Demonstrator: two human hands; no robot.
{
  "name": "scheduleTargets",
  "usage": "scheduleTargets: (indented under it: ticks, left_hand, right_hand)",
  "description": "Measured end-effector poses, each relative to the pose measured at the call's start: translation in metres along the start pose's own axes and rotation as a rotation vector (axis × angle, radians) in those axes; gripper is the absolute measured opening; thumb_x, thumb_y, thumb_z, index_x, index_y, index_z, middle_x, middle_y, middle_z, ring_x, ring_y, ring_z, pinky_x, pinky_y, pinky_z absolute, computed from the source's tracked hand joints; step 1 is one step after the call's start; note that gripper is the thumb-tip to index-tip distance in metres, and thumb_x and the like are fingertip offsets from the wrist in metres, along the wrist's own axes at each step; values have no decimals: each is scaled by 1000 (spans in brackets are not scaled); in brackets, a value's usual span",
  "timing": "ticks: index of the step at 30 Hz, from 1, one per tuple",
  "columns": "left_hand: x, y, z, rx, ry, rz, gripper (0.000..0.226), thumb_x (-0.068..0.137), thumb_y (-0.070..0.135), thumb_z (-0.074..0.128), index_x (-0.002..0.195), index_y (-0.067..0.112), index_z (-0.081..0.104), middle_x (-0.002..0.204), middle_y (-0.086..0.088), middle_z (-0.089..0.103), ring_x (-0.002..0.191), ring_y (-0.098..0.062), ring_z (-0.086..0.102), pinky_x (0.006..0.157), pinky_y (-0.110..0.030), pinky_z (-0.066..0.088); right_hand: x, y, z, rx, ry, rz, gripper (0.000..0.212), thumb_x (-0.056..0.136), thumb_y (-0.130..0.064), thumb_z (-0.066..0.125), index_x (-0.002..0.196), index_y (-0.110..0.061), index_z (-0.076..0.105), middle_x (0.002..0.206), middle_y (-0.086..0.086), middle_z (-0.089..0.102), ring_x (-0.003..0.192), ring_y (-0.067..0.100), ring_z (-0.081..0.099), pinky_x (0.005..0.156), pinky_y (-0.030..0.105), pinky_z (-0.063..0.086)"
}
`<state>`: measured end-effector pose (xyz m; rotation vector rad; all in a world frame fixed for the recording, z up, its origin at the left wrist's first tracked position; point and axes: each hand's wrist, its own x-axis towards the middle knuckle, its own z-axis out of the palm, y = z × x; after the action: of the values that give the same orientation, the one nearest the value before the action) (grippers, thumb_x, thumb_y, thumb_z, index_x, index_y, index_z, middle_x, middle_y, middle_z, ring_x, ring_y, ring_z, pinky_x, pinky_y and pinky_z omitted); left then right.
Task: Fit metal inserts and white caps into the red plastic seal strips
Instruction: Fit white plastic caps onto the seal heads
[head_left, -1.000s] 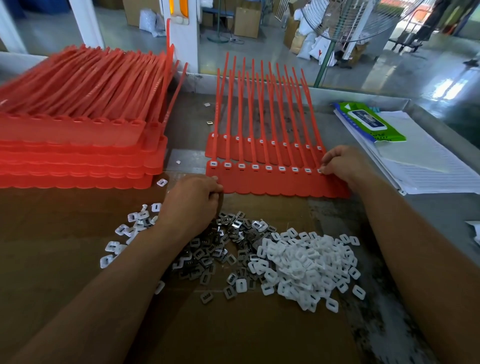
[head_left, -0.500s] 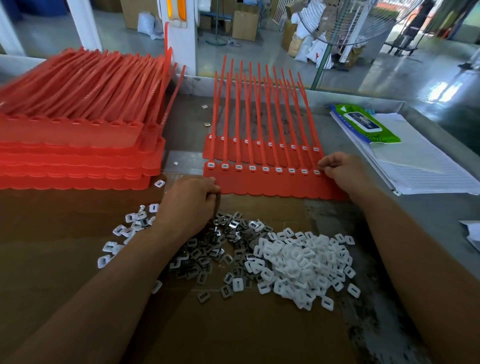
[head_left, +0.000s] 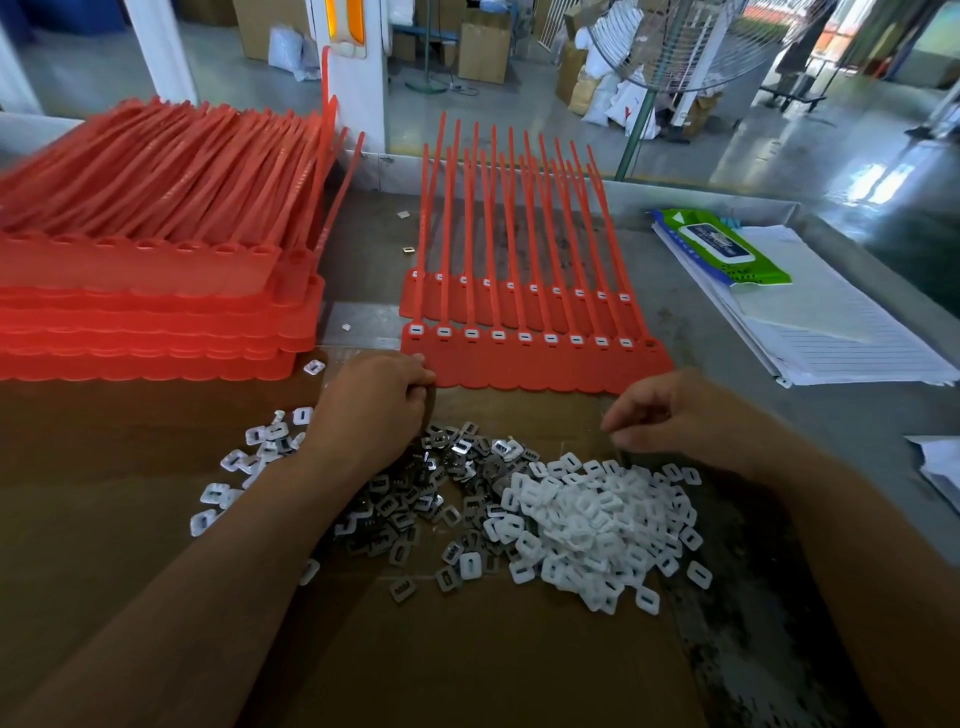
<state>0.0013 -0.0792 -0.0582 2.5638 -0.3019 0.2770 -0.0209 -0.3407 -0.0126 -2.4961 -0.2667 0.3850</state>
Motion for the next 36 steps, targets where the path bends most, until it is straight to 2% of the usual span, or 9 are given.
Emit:
scheduleTargets:
  ticks: [5,12,16,19,25,28,32,34,36]
  left_hand:
    - [1,-1,1,11,-5,-4,27,85,7,50,107,10,66,123,-2,59,114,-15,52,97,-21,31]
    - [2,0,1,6,-10,-8,28,85,7,50,108,10,65,123,-2,58,115,-14,52,97,-21,31]
    - [2,0,0,5,-7,-5,28,86,7,50,108,9,65,123,-2,59,115,-14,52,97,-20,30]
    - [2,0,0,2,-10,-5,27,85,6,50,108,8,65,123,-3,58,115,-15,52,97,-20,30]
    - [2,0,0,8,-16,-8,28,85,7,50,109,9,65,124,-2,58,116,-15,51,99,-22,30]
    - [2,0,1,11,-19,-4,28,86,7,50,109,9,65,125,-2,58,116,-15,51,99,-22,30]
    - [2,0,2,5,-15,-7,28,86,7,50,109,9,65,125,-2,57,116,-15,51,98,-20,29]
    - [2,-1,2,0,-12,-7,28,85,6,49,108,9,65,125,-2,58,116,-15,51,98,-20,30]
    - [2,-1,2,3,-14,-7,28,86,6,49,108,9,65,125,-2,57,116,-14,51,98,-21,30]
  right_hand:
    - [-3,-4,7,-33,-47,-6,22,72,-13,76,71,-32,66,61,-13,66,53,-9,56,54,5,40]
    - [-1,-7,10,-138,-81,-14,22,76,-13,72,69,-31,62,66,-13,63,58,-10,55,56,5,42]
    - [-4,-7,7,-100,-89,-24,20,77,-10,71,70,-26,61,63,-10,62,56,-6,56,56,8,44]
    - [-6,-3,5,-21,-29,-35,18,76,-10,72,71,-24,62,62,-8,63,54,-4,55,55,9,43]
    - [-5,1,5,37,87,-74,17,81,-15,66,71,-28,65,66,-15,66,60,-5,57,59,8,44]
    - [-1,2,5,60,175,-75,16,82,-17,64,69,-26,64,65,-7,65,59,-2,54,58,11,43]
    - [3,3,3,182,269,-33,16,84,-9,61,71,-17,62,61,-3,61,53,0,54,52,7,43]
    - [5,5,1,198,309,-5,13,83,-5,62,74,-14,60,65,1,60,56,6,54,51,6,43]
    - [9,9,-3,188,377,30,11,81,-2,64,81,-12,59,72,-2,61,64,4,55,53,6,44]
